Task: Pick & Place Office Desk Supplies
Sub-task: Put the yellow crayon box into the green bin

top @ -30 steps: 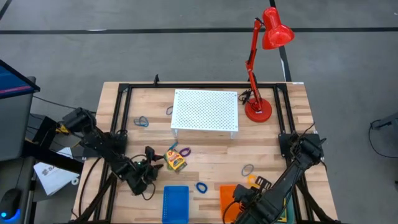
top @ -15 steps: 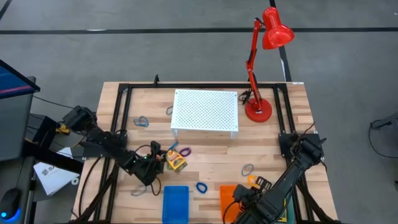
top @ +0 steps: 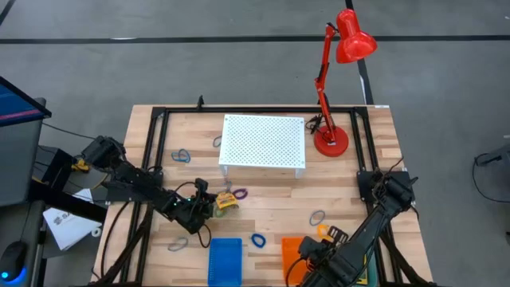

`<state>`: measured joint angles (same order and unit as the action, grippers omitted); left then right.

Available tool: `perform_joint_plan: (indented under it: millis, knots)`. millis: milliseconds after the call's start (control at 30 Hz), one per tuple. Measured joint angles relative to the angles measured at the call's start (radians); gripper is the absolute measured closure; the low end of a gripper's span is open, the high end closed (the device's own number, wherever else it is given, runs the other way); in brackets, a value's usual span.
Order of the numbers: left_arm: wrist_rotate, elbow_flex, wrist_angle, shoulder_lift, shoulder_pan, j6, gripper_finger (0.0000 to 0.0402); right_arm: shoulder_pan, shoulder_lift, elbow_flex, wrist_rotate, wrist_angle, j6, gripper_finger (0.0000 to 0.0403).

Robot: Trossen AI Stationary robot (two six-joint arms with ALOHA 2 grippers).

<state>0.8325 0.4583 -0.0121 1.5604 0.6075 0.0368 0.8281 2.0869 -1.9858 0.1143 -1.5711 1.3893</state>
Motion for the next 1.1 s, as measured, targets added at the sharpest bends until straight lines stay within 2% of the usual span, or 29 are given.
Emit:
perform_joint_plan:
  millis: [100,233,500,700,933,1100]
  knots:
    - [0.02,-0.001,0.011,0.001,0.0,0.0,0.038,0.003,0.0,0.0,0.011,0.0,0.002,0.0302]
    - [0.037,-0.002,0.057,0.002,0.0,-0.008,0.0364,0.003,0.0,0.0,0.04,0.0,0.007,0.0302]
    - [0.072,-0.001,0.167,-0.029,0.0,-0.058,0.038,0.004,0.0,0.0,0.111,0.001,0.002,0.0302]
    - [0.046,0.0,0.26,-0.124,0.0,-0.141,0.038,0.011,0.0,0.0,0.267,0.005,-0.013,0.0302]
    - [-0.099,0.0,0.365,-0.28,0.0,-0.243,0.038,0.034,0.0,0.0,0.541,0.015,-0.039,0.0299]
    - [-0.32,0.0,0.433,-0.355,-0.04,-0.25,0.0379,0.05,0.0,0.0,0.785,0.053,-0.085,0.0277]
